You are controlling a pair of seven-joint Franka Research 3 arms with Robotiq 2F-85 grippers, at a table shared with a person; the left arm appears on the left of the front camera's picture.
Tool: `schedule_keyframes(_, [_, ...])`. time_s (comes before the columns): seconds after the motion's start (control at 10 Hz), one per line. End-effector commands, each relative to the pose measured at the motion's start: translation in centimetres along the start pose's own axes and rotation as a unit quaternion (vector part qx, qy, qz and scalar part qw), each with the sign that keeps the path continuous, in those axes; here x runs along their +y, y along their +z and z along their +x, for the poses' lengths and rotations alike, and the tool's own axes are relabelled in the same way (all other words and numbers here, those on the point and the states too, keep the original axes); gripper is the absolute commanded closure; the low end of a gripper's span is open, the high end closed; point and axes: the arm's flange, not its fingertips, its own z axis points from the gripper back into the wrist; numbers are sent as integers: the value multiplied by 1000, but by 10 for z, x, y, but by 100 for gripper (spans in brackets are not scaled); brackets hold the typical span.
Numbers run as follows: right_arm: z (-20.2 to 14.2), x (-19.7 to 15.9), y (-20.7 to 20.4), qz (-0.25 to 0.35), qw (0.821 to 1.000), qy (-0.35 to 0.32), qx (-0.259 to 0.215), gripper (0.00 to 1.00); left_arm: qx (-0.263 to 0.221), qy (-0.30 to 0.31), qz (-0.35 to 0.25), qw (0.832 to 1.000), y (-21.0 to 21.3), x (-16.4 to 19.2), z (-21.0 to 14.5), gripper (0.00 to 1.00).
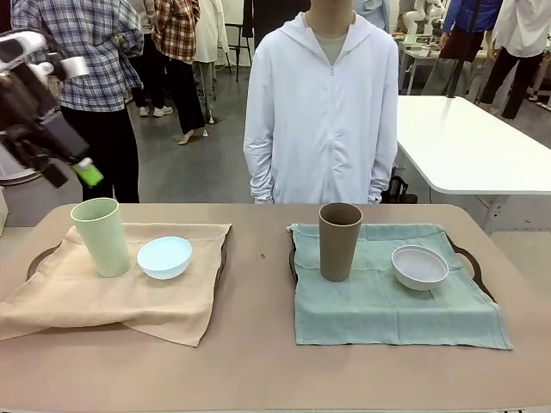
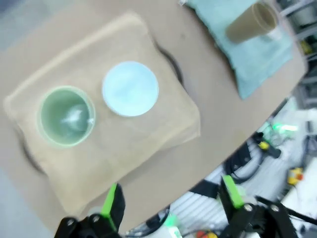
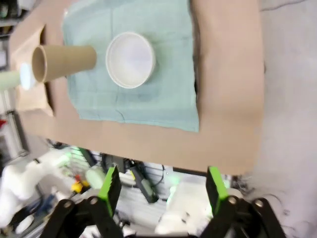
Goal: Set up a tray with a mat and arrange the tableware.
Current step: Place the Picnic Bowl and Reusable plastic cup back onto the Handle tray in front of the human's position.
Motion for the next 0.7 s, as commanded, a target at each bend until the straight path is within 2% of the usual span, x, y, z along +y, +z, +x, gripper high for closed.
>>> schedule_keyframes(0.0, [7, -3, 0, -16, 1000, -22, -12, 11, 12, -23, 22, 999, -9, 14, -7, 0])
schedule_keyframes(0.1, [0, 0, 0, 0, 1000, 0, 0, 11, 0, 0, 0, 1000, 0, 0, 0, 0])
schedule_keyframes(0.3, [-2, -11, 11, -2, 1000, -16, -11, 11, 0, 0, 0, 1000, 0, 0, 0, 0])
schedule_keyframes(0.4, [6, -9, 8, 38, 999, -8, 17, 11, 2, 1, 5, 1000, 0, 12, -5, 0])
schedule_keyframes(0.6, [14, -52, 18, 144, 989, -27, 33, 11, -20, 33, -116, 992, 16, 66, -20, 0])
